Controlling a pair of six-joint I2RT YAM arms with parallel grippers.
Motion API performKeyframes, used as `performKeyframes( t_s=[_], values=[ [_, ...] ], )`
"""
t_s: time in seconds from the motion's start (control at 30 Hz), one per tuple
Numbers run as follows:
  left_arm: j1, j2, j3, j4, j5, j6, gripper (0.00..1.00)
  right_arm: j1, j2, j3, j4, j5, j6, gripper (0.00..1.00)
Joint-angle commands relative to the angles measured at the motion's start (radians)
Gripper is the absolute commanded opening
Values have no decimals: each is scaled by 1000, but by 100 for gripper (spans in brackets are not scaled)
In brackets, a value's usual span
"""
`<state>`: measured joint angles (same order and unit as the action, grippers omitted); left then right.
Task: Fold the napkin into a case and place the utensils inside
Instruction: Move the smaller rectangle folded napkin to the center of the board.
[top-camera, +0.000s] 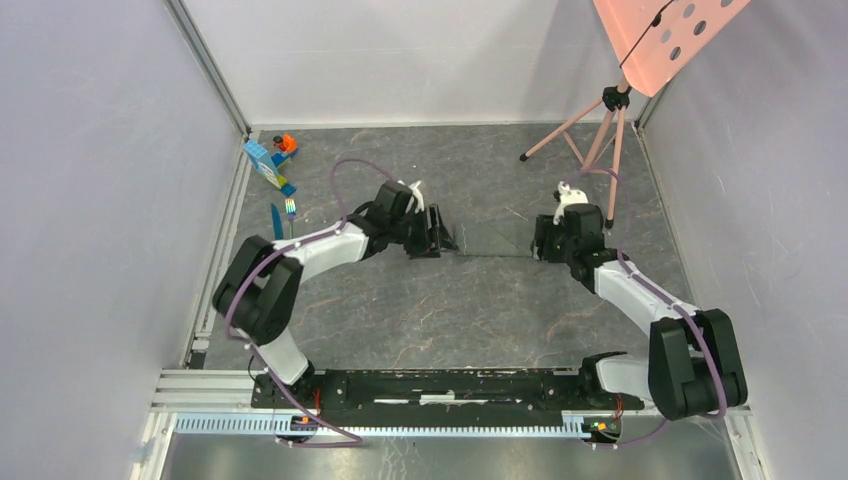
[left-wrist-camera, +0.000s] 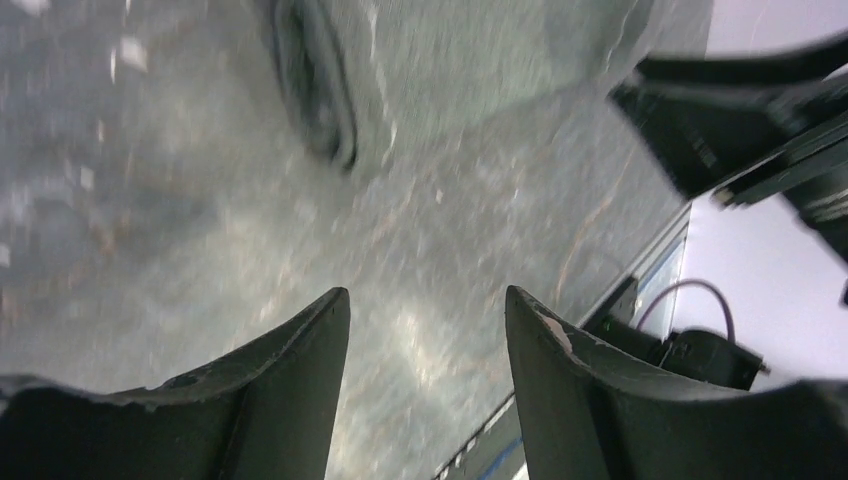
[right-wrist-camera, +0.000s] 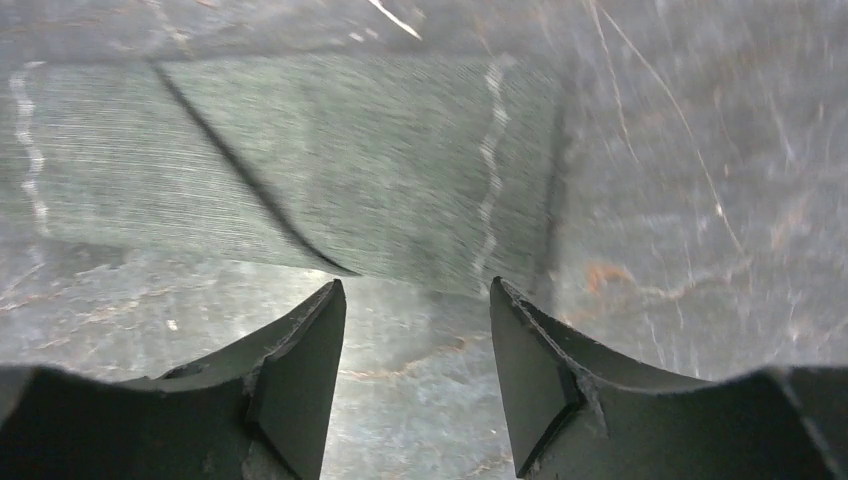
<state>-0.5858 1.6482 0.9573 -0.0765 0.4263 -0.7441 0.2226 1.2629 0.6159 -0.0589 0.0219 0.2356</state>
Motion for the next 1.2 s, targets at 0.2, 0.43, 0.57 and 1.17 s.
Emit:
performKeyframes(
  t_s=[0.2,0.43,0.57,1.17],
  values=[
    [-5,313,341,-25,-166,-11,66,-176,87,-112,205,-176,58,51],
    [-22,494,429,19,-142,-124,45,-186,248,14,242,39,11,41],
    [-53,539,426,142,-73,-228,34,-189,351,157,205,156,-48,42],
    [-169,309,251,169,-75,-172,51,-289,266,91,208,-144,15,72]
  ],
)
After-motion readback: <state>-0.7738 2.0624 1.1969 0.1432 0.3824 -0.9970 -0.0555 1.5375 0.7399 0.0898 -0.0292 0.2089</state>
